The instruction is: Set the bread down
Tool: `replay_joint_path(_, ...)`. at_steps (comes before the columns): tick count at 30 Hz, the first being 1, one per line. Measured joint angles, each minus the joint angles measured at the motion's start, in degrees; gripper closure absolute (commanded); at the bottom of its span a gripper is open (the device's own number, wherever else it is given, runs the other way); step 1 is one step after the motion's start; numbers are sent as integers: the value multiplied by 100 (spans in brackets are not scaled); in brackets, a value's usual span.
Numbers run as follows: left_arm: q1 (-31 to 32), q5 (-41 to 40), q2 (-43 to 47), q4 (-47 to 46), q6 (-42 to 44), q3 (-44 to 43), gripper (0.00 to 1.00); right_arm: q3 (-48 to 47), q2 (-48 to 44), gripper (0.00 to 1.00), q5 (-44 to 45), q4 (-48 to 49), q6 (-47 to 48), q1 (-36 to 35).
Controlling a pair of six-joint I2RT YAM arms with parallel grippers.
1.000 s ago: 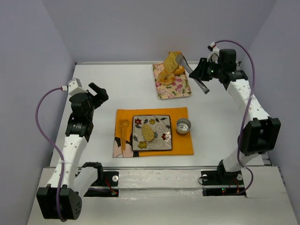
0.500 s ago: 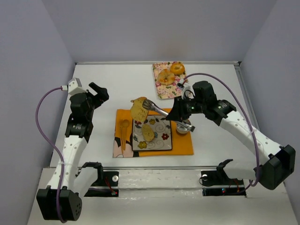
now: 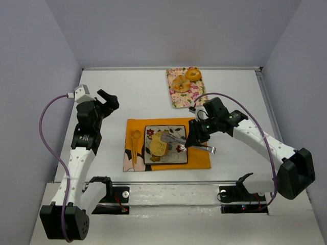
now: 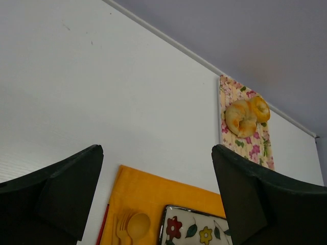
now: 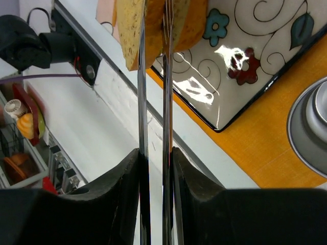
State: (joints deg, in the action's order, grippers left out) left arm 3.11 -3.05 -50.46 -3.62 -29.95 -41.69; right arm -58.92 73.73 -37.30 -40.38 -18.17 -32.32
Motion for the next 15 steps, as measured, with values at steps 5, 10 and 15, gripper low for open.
replay_joint_path(5, 0, -2, -4, 0, 0, 0, 1, -2, 348, 53, 120, -160, 74, 0)
replay_joint_path(10, 0, 0, -7, -2, 0, 0, 1, -46, 387, 45, 195, -232, 101, 0)
replay_joint_path(15, 0, 0, -7, 0, -2, 0, 1, -216, 387, 43, 225, -273, 153, 0)
